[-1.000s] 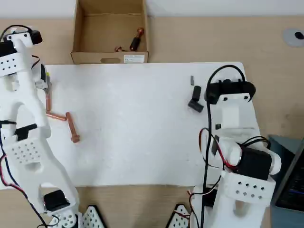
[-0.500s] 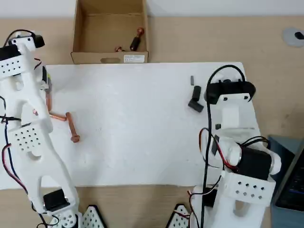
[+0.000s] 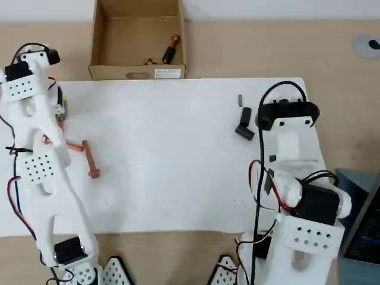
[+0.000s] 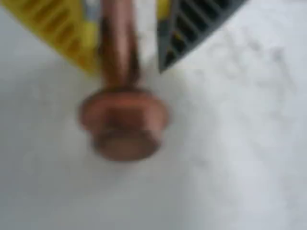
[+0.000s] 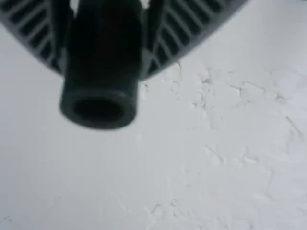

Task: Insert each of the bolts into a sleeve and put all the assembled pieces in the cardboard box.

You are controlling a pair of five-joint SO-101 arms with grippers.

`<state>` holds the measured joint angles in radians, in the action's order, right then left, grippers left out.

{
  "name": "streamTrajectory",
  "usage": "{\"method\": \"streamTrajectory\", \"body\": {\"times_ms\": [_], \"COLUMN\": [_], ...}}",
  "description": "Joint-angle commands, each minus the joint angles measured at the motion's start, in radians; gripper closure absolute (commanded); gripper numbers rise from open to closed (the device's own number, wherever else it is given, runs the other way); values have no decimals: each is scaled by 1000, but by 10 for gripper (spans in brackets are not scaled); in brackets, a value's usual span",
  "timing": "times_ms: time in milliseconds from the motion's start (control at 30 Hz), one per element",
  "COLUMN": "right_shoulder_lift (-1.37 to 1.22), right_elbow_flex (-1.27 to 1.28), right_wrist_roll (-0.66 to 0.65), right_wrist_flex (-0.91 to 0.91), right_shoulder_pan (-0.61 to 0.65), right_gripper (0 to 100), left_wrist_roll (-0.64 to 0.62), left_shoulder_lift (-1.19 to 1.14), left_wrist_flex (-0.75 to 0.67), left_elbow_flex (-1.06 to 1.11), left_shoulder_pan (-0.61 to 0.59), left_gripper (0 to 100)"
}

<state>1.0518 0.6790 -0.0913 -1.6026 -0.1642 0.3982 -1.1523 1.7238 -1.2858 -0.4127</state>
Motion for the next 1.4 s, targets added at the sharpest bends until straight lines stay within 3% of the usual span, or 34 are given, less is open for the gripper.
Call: {"method": "streamTrajectory", "body": {"times_ms": [0, 433, 633, 833, 1100, 1367], "right_shoulder_lift": [5, 12, 13, 13, 13, 13], "right_elbow_flex": [-4, -7, -12, -13, -13, -13], "right_wrist_roll": [3, -3, -3, -3, -2, 2], "right_wrist_flex": [20, 15, 14, 14, 20, 21], "right_shoulder_pan": [-8, -5, -2, -4, -4, -4], "right_gripper": [988, 988, 988, 989, 989, 989], "left_wrist_roll": [-5, -86, -230, -265, -265, -259], "left_shoulder_lift": [-33, -44, -42, 54, 429, 921], "left_wrist_flex": [-8, 31, 31, 32, 32, 32], "left_elbow_flex": [-64, -216, -334, -362, -48, 482], "left_shoulder_pan": [25, 60, 58, 71, 146, 258], "left_gripper": [987, 998, 999, 999, 1000, 1000]}}
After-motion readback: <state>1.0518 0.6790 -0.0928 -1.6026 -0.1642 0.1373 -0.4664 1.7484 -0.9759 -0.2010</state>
